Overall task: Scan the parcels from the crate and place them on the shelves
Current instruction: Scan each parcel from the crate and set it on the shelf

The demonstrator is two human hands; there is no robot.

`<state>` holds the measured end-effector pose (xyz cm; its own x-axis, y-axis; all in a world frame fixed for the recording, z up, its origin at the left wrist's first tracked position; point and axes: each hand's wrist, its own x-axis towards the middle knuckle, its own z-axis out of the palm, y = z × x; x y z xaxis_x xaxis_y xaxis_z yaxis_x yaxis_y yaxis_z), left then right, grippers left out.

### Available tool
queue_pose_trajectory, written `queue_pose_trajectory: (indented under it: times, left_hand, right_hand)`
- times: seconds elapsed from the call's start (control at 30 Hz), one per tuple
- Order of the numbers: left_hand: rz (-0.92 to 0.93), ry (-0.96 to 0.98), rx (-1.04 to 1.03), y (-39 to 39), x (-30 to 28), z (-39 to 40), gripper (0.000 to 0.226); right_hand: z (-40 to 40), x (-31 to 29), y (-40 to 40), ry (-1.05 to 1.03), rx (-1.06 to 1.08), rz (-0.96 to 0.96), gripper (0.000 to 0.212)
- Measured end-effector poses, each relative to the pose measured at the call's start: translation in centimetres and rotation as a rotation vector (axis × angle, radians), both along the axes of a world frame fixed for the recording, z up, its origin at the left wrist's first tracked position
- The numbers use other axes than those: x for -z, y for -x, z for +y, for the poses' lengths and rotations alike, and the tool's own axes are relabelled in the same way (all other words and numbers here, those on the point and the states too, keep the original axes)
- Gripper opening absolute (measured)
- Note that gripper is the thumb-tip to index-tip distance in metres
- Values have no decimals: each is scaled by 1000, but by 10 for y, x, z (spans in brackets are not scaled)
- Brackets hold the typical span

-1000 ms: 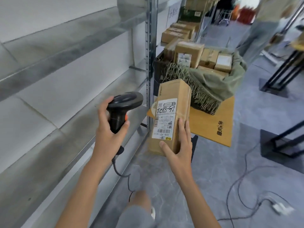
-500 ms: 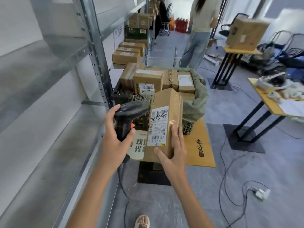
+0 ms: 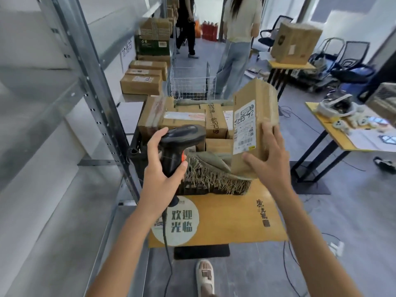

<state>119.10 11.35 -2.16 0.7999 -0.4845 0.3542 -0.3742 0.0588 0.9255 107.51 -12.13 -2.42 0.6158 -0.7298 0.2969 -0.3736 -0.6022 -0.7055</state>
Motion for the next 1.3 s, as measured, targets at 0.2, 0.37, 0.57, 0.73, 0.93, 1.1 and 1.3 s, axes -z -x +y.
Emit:
queue_pose_trajectory:
  times: [0.2,0.37,0.57,0.73,0.93,1.1,1.3]
  left_hand:
    - [-15,10,27,-38,2,-28,84]
    - [4,-33,22,-63,4,-52,80]
    - [44,-63,60,-81,15,-81,75]
    - [56,-88,78,-87,21,-99,76]
    - [57,-109,85,-87,18,-108,79]
    - [50,-103,80,-80,17,-105,80]
    - [33,-129,77,-72,10,-86,80]
  right_hand:
    - [-62,1,-75,75,7,325,86]
    - [-82,21,-122,232,51,608,78]
    - [-110,31,-150,348,100,734,81]
    - [-127,34,-156,360,49,775,87]
    - [-136,31,-160,379,26,798,87]
    - [-142,21,-171,315,-16,836,92]
    - [-139,6,-164,300,-60,768,102]
